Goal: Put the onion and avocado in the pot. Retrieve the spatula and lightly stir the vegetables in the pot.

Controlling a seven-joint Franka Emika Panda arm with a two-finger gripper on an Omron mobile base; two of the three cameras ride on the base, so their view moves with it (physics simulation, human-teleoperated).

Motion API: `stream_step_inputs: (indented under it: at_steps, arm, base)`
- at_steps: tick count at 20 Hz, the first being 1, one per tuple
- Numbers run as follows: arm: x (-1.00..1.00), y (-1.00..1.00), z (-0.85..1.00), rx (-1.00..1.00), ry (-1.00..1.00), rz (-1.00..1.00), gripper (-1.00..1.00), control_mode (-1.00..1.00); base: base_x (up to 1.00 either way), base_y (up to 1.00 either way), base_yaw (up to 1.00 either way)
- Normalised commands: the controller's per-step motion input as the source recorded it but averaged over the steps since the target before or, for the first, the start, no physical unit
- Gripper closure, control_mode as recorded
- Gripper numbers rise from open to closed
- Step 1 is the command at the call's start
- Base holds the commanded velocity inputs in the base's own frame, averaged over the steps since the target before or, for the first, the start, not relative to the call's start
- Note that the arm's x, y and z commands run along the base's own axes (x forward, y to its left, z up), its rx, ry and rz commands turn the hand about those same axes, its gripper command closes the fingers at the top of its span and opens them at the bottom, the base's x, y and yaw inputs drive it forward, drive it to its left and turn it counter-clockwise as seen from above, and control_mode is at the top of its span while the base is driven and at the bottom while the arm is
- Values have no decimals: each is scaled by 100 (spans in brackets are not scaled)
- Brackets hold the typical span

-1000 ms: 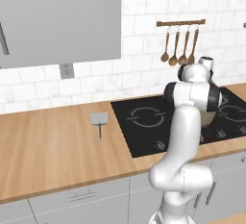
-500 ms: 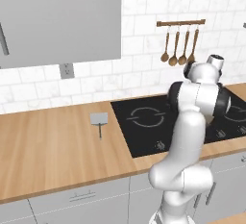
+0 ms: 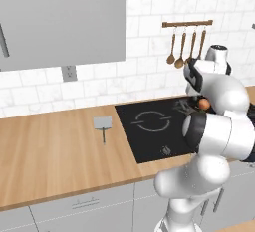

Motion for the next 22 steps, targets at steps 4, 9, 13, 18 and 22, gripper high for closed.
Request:
stream_step_inputs:
  at_steps: [4,9,13,18,22]
  arm:
    - [-28,100,29,-6,13,2,-100,-100]
    - [-12,100,2,-3,16,0,-100,-100]
    - [-4,100,-5,0,13,0,-100,-100]
    - [-8,100,-28,0,5,0,-100,-100]
    - [-1,100,-49,0,0,-2,-100,-100]
  base:
    - [0,0,0]
    - [0,0,0]
    - [0,0,0]
    - [0,0,0]
    - [0,0,0]
